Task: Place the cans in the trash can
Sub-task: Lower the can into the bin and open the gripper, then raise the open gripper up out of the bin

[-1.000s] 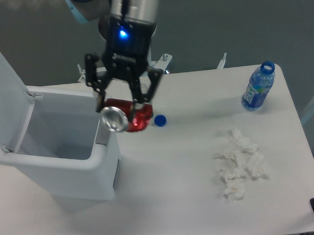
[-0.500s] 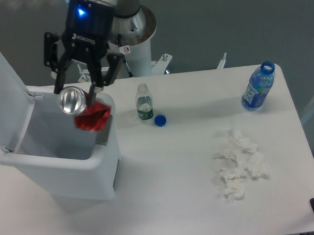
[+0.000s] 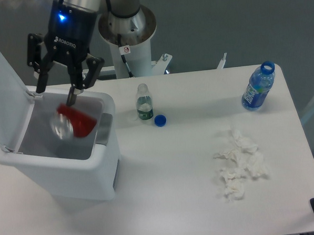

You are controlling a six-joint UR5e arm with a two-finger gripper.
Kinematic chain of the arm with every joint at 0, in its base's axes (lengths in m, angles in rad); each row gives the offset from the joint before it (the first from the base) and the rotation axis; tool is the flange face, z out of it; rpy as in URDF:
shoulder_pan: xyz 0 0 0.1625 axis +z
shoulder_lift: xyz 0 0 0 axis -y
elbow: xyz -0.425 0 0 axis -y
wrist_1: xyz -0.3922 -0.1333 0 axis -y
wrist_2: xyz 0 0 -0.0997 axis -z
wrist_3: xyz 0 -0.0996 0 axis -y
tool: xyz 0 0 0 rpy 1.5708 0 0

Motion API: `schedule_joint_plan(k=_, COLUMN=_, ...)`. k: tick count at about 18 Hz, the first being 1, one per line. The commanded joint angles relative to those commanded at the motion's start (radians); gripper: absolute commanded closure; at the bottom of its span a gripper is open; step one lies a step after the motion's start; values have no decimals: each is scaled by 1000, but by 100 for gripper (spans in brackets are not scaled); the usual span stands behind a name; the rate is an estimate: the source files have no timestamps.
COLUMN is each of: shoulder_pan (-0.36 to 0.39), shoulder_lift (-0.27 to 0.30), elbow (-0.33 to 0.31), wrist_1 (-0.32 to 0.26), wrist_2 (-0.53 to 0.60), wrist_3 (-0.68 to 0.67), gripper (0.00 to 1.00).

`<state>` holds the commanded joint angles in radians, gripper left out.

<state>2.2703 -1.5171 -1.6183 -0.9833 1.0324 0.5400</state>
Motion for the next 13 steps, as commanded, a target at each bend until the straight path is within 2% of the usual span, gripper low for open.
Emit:
schedule_joint_plan(k=5, shoulder_pan=-6, shoulder_lift=0, elbow=-5, wrist_1=2, wrist_2=2, wrist_3=5, gripper=30)
schedule_joint_plan(k=7, shoulder_pan=11, shoulder_lift=-8, elbow=-3, wrist_1=6, wrist_2=3, wrist_3=23, gripper=3)
schedule_joint_plan(k=8, shoulder_pan=34, shoulder_lift=-9, elbow=-3, wrist_1=6, wrist_2=8, wrist_3=38, gripper=0)
schedule_joint_plan(k=13, shoulder_pan=136, shoulder_lift=-37, elbow=23, wrist_1=8, wrist_2=46, wrist_3=141, gripper=0)
